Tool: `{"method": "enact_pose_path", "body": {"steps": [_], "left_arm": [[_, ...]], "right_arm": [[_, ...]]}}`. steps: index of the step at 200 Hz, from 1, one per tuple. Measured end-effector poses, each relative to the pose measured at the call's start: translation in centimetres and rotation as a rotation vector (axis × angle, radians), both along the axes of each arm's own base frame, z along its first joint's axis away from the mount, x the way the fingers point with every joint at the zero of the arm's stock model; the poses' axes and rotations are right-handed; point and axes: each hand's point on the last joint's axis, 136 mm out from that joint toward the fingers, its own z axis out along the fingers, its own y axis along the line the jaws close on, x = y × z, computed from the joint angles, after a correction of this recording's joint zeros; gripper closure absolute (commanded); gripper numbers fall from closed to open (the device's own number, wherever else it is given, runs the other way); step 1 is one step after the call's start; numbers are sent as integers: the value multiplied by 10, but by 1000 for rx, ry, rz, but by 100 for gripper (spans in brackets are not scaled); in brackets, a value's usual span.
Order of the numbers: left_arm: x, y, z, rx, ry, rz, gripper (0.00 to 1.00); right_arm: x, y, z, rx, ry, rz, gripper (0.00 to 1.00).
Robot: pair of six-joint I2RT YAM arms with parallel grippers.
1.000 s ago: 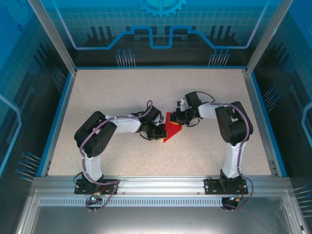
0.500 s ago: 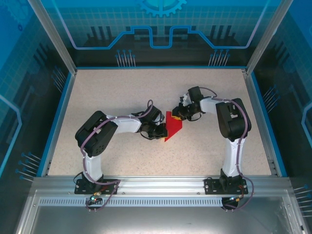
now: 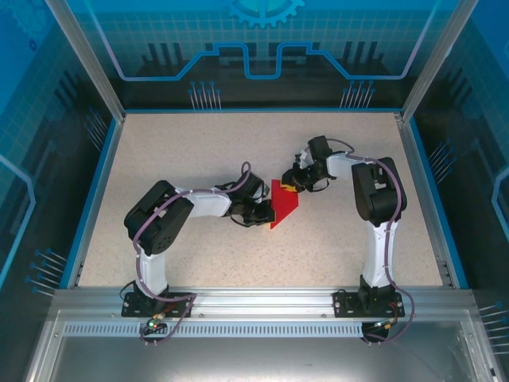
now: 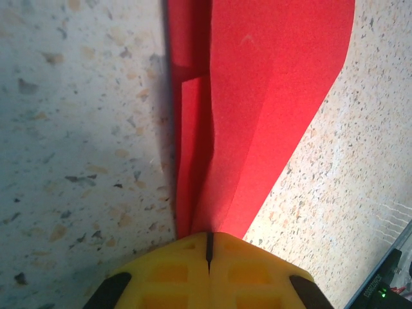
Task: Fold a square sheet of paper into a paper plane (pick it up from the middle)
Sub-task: Fourth fold the wing at the center of the table.
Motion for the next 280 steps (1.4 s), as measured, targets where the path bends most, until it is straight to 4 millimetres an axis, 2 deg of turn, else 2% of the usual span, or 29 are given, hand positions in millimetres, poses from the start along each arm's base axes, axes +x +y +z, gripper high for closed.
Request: {"method": "enact_pose_path", "body": {"steps": [36,86,146,160,169,202,217,231,257,269,280], "left_arm": [[0,0,0,-1,-3,-1,100],[0,0,-1,0,-6,-5,100],[0,1,0,-3,-26,-22,100],[-1,1,0,-4,-34,-30,100],[-3,2,0,-3,-40,-37,100],[-12,9,1,6,-47,-58,100],[-14,11,1,8,-48,-62,100],[-15,11,1,9,-47,-63,100],[-15,12,1,9,-47,-64,100],[-15,12,1,9,-47,-64,100],[-15,12,1,10,-48,-65,100]], "right_arm": [[7,-4,1,-8,-9,-12,79],[41,-29,0,-77,-75,-73,79],[41,-30,3,-84,-84,-67,79],[42,-34,11,-98,-106,-71,79],[41,-37,23,-99,-133,-71,79],[21,-34,84,-69,-253,-54,87],[6,-25,96,-49,-289,-34,88],[-15,-12,90,-26,-275,-5,89],[-61,17,55,-14,-167,73,89],[-75,28,44,-10,-133,102,89],[-79,36,38,-6,-121,116,90]]}}
